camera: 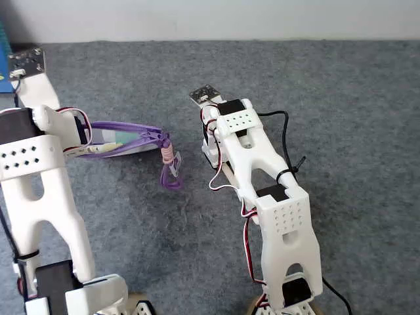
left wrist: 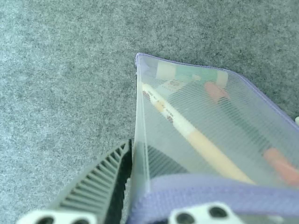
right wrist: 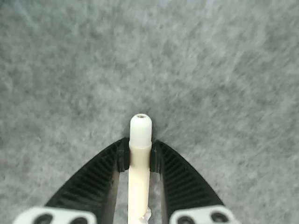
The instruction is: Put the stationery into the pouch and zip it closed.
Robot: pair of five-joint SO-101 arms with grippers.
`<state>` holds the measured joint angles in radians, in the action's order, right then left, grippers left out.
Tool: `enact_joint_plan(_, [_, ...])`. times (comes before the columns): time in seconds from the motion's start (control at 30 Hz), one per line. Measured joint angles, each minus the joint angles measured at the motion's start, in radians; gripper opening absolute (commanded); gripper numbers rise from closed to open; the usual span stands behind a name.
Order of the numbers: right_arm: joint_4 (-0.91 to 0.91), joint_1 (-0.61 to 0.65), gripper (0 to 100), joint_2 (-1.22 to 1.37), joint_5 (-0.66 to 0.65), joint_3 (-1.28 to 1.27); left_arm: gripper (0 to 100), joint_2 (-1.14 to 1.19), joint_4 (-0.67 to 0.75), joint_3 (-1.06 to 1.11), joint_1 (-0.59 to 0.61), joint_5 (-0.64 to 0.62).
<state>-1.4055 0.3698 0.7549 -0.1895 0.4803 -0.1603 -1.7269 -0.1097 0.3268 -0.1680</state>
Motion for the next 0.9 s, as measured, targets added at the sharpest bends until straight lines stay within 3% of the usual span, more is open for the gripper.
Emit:
enact_joint_plan(0.27, [-0.209, 0.028, 0.8, -0.215, 0.098, 0.077, 1, 0.000, 0.000, 0.000, 0.000, 0.000])
enact_joint_plan(0.53, [-0.311, 0.176, 0.8, -0.601, 0.258, 0.157, 1, 0.006, 0.000, 0.000, 0.000, 0.000])
enact_joint_plan(0.7, [-0.196, 0.307, 0.8, -0.804, 0.331, 0.169, 1, 0.006, 0.000, 0.000, 0.000, 0.000])
enact_joint_plan(0.9, [0.086, 0.414, 0.8, -0.884, 0.356, 0.169, 1, 0.006, 0.000, 0.000, 0.000, 0.000])
